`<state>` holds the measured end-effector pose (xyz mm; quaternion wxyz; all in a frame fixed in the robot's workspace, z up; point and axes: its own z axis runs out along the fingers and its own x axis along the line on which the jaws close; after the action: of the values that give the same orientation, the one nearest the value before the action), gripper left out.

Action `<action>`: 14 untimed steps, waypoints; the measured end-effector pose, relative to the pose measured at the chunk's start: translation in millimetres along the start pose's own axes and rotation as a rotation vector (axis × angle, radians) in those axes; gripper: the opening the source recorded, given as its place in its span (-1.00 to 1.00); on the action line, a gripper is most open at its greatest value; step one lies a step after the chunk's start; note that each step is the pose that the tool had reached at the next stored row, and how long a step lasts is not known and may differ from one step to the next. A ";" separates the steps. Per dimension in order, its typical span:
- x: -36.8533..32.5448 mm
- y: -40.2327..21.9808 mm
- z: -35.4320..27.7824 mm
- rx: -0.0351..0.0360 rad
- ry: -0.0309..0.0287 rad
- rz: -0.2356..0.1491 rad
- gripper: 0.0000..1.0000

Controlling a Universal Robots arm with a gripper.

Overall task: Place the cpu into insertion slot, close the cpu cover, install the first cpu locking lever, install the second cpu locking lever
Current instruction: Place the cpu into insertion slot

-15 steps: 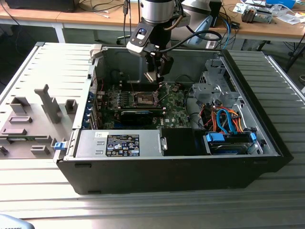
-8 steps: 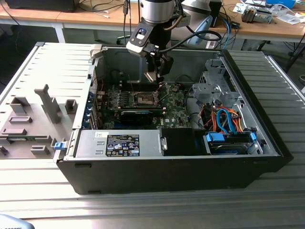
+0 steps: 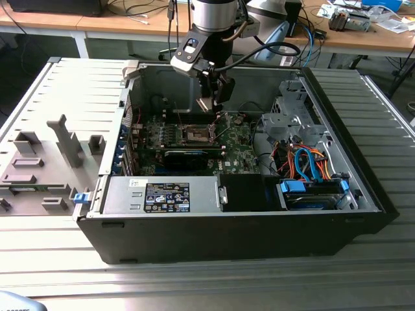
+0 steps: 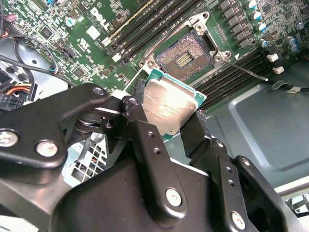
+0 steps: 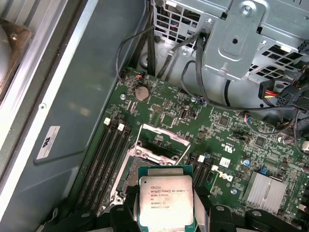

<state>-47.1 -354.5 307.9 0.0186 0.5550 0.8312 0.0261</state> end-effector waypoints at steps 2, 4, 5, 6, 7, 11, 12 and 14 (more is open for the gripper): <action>0.0 0.0 0.0 0.0001 -0.0004 0.003 0.09; 0.0 0.0 0.1 0.0004 -0.0013 0.007 0.09; 0.0 0.0 0.1 0.0004 -0.0016 0.008 0.09; 0.0 0.0 0.1 0.0007 -0.0022 0.010 0.09; 0.0 0.0 0.1 0.0008 -0.0026 0.011 0.09; 0.0 0.0 0.3 0.0013 -0.0043 0.019 0.09; 0.0 0.0 0.3 0.0015 -0.0047 0.022 0.09; 0.0 0.0 0.3 0.0016 -0.0052 0.024 0.09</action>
<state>-47.1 -354.4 307.6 0.0200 0.5652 0.8243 0.0242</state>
